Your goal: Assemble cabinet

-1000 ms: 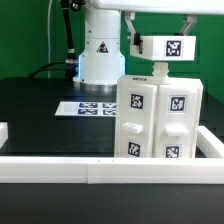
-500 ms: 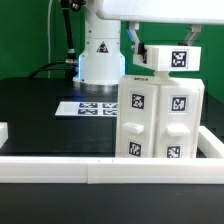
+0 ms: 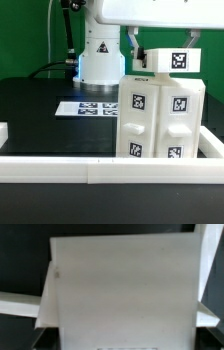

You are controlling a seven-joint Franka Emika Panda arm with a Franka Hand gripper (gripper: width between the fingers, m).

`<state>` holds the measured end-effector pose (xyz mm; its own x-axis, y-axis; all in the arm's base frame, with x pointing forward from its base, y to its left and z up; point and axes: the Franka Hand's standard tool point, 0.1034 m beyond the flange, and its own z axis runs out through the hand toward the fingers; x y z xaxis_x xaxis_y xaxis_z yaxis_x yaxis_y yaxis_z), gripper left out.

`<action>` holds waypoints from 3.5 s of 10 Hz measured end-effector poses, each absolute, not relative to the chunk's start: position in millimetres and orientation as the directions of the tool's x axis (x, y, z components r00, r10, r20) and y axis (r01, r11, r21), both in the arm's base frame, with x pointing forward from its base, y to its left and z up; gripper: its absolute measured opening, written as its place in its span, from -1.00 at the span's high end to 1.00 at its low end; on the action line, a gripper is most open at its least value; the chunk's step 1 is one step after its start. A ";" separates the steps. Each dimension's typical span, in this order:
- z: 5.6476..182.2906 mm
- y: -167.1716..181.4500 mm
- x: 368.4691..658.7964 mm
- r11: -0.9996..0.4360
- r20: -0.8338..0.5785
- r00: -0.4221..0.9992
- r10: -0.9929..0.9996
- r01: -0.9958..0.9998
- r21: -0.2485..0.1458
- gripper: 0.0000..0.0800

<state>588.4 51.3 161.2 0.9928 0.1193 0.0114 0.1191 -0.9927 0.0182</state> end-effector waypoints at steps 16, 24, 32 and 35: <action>163.9 43.4 597.0 -0.985 0.085 0.981 0.173 0.172 0.014 -0.99; 164.6 47.1 597.2 -0.989 0.072 0.986 0.150 0.150 0.010 -0.40; 162.6 62.6 597.9 -0.875 0.088 0.871 -0.484 -0.481 -0.054 -0.40; 162.4 67.9 599.7 -0.730 0.079 0.726 -0.683 -0.677 -0.096 -0.40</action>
Offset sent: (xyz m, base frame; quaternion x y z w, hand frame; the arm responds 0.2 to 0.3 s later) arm 0.0000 0.0000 0.0000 0.0000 0.0000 0.0000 1.0000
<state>599.7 67.9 162.4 0.7258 -0.6833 0.0791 -0.6767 -0.7299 -0.0965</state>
